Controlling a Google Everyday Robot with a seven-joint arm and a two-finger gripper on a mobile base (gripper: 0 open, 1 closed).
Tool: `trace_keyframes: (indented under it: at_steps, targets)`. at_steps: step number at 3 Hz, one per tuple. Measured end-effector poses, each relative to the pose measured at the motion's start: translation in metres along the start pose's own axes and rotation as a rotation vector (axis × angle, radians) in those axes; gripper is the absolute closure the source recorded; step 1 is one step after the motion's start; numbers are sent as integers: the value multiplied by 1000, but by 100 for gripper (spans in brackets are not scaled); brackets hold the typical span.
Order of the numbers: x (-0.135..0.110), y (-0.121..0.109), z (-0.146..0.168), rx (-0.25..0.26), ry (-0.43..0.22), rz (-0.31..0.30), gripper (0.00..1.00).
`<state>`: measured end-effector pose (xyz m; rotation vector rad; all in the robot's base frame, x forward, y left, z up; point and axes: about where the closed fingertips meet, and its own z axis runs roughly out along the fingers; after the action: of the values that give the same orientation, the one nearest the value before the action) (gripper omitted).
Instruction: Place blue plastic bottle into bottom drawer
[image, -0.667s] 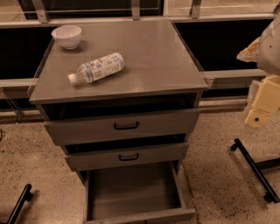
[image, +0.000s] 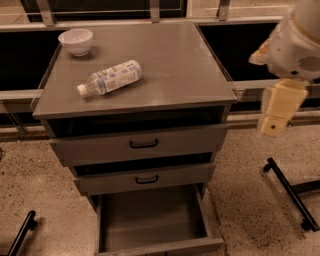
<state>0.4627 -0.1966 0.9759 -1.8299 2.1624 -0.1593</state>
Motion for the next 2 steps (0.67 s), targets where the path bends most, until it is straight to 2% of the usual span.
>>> trace_keyframes:
  at_steps: [1, 2]
  targets:
    - [-65, -36, 16, 42, -1, -217, 0]
    - [-137, -64, 26, 80, -54, -433, 0]
